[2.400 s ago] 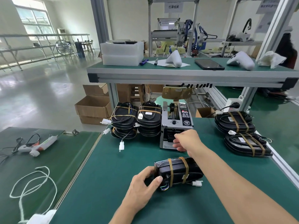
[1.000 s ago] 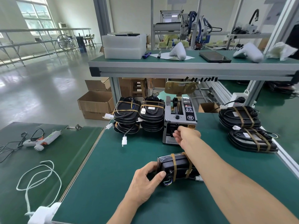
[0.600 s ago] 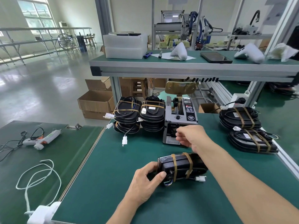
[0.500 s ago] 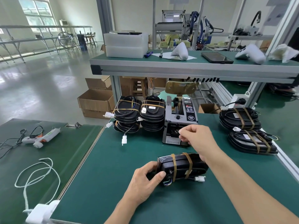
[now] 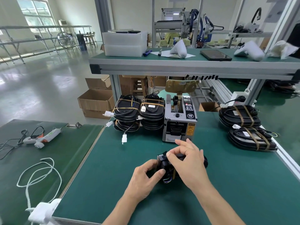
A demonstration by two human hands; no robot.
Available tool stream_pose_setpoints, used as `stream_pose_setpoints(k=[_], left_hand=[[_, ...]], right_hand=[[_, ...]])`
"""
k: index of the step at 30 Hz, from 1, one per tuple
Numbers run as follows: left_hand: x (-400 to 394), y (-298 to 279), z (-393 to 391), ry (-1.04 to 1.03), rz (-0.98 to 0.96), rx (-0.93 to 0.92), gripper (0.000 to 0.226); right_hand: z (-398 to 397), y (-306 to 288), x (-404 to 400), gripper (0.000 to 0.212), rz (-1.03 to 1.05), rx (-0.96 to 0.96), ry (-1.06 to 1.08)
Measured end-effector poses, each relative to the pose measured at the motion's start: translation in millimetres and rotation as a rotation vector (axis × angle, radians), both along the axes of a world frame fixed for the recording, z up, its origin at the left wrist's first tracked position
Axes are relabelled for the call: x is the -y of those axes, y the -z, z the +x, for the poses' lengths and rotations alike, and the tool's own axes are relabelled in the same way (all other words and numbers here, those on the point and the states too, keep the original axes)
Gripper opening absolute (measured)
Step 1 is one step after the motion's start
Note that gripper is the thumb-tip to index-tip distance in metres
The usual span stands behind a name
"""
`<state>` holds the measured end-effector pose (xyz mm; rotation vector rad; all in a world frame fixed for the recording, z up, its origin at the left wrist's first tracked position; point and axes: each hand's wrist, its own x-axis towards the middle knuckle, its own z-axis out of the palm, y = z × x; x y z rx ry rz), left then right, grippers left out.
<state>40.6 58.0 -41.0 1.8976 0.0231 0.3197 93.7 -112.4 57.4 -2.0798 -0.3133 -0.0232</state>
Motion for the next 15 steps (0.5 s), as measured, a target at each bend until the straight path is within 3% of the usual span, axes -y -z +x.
stream_pose_setpoints(k=[6,15], left_hand=[[-1.4,2.2,1.2,-0.012,0.021,-0.013,0.026],[-1.0,2.2,0.6,-0.013,0.024,-0.019,0.025]], right_hand=[[-2.8,1.3,-0.5,0.022,-0.013,-0.035,0.003],[-2.4,-0.8,-4.9,0.023,-0.044,-0.046,0.037]])
